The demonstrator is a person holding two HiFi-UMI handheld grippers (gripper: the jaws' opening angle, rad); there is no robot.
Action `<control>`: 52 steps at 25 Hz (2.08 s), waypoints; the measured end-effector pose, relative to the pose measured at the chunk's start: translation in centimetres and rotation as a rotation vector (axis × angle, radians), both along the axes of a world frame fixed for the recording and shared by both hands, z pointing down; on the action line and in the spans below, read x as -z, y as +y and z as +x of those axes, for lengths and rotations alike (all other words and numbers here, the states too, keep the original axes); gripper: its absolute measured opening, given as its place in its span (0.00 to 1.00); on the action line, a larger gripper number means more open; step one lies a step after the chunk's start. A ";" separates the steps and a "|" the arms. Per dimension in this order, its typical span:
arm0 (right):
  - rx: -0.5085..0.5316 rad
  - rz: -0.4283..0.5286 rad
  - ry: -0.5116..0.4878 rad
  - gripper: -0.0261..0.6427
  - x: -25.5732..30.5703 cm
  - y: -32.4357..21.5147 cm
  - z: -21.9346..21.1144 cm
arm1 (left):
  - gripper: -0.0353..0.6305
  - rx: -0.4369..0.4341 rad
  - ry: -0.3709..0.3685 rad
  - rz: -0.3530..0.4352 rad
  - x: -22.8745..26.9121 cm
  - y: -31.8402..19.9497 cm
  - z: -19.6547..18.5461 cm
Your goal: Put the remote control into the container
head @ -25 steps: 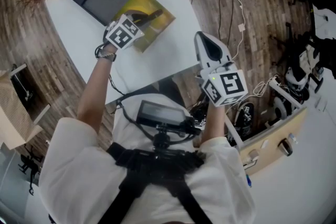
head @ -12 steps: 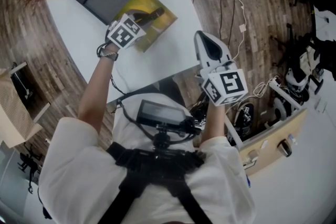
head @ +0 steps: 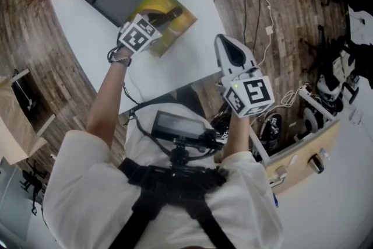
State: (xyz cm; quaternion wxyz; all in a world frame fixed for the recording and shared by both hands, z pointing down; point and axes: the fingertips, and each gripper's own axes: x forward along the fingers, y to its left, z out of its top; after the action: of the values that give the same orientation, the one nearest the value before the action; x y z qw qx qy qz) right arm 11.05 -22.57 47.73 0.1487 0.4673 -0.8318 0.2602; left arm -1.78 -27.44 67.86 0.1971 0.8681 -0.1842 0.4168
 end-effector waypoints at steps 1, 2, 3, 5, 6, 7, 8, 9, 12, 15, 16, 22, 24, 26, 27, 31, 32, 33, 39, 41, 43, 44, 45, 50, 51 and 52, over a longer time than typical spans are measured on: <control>0.001 -0.001 -0.001 0.04 0.0 0.0 -0.1 | 0.19 -0.002 -0.003 0.001 0.0 0.0 0.0; 0.002 -0.001 -0.002 0.04 0.0 0.0 -0.1 | 0.19 -0.005 -0.007 0.002 -0.1 0.0 0.0; 0.003 -0.002 -0.003 0.04 -0.1 0.0 -0.1 | 0.20 -0.009 -0.011 0.004 -0.1 0.0 0.0; 0.005 -0.005 -0.004 0.04 -0.1 0.0 -0.2 | 0.20 -0.014 -0.020 0.009 -0.1 -0.1 0.1; 0.006 -0.008 -0.004 0.04 -0.2 0.0 -0.2 | 0.21 -0.015 -0.023 0.012 -0.1 -0.2 0.1; 0.008 -0.010 -0.004 0.04 -0.2 0.0 -0.3 | 0.21 -0.015 -0.026 0.016 -0.2 -0.2 0.1; 0.010 -0.011 -0.004 0.04 -0.2 0.0 -0.3 | 0.21 -0.015 -0.028 0.019 -0.1 -0.3 0.1; 0.012 -0.012 -0.004 0.04 -0.2 0.0 -0.4 | 0.22 -0.014 -0.029 0.021 -0.1 -0.3 0.1; 0.015 -0.012 -0.006 0.04 -0.2 0.1 -0.5 | 0.23 -0.010 -0.030 0.029 -0.1 -0.4 0.0; 0.017 -0.014 -0.007 0.04 -0.2 0.1 -0.6 | 0.23 -0.009 -0.031 0.032 -0.1 -0.5 0.0; 0.018 -0.014 -0.007 0.04 -0.3 0.1 -0.6 | 0.23 -0.011 -0.032 0.031 -0.1 -0.4 0.0; 0.017 -0.014 -0.005 0.04 -0.3 0.1 -0.5 | 0.24 -0.028 -0.040 0.038 -0.2 -0.3 0.1; 0.017 -0.015 -0.005 0.04 -0.3 0.1 -0.5 | 0.25 -0.025 -0.044 0.044 -0.3 -0.4 0.1; 0.018 -0.017 -0.005 0.04 -0.3 0.1 -0.5 | 0.26 -0.027 -0.050 0.054 -0.2 -0.6 0.1; 0.019 -0.018 -0.005 0.04 -0.3 0.1 -0.5 | 0.26 -0.029 -0.054 0.061 -0.1 -0.7 0.1; 0.019 -0.019 -0.006 0.04 -0.3 0.1 -0.5 | 0.26 -0.031 -0.071 0.079 0.0 -1.0 -0.1; 0.020 -0.018 -0.006 0.04 -0.3 0.1 -0.6 | 0.26 -0.028 -0.072 0.080 0.0 -1.0 -0.1; 0.021 -0.017 -0.006 0.04 -0.2 0.1 -0.6 | 0.26 -0.023 -0.070 0.084 0.2 -1.1 -0.2; 0.026 -0.008 -0.007 0.04 0.3 0.0 -0.8 | 0.26 -0.005 -0.040 0.090 1.2 -1.3 -0.2; 0.026 -0.002 -0.004 0.04 0.5 -0.1 -0.9 | 0.26 0.000 -0.035 0.099 1.6 -1.5 -0.3; 0.026 0.003 -0.001 0.04 0.6 0.0 -0.9 | 0.26 0.009 -0.036 0.112 1.8 -1.6 -0.5; 0.029 0.005 -0.001 0.04 0.6 0.0 -1.0 | 0.26 0.011 -0.040 0.116 1.9 -1.5 -0.6; 0.034 0.008 -0.003 0.04 0.7 0.0 -1.0 | 0.26 0.012 -0.044 0.119 1.9 -1.5 -0.8; 0.056 0.026 -0.006 0.04 1.3 0.0 -1.7 | 0.26 0.024 -0.044 0.160 3.1 -1.8 -1.3; 0.060 0.030 -0.007 0.04 1.4 0.0 -1.7 | 0.26 0.028 -0.043 0.168 3.4 -1.8 -1.4; 0.064 0.033 -0.007 0.04 1.6 0.1 -1.8 | 0.26 0.032 -0.043 0.174 3.7 -1.8 -1.5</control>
State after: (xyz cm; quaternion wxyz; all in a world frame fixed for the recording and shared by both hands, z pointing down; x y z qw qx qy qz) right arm 9.28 -22.47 46.12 0.1461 0.4421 -0.8509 0.2431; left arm -3.26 -29.21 64.20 0.1235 0.8697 -0.2377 0.4145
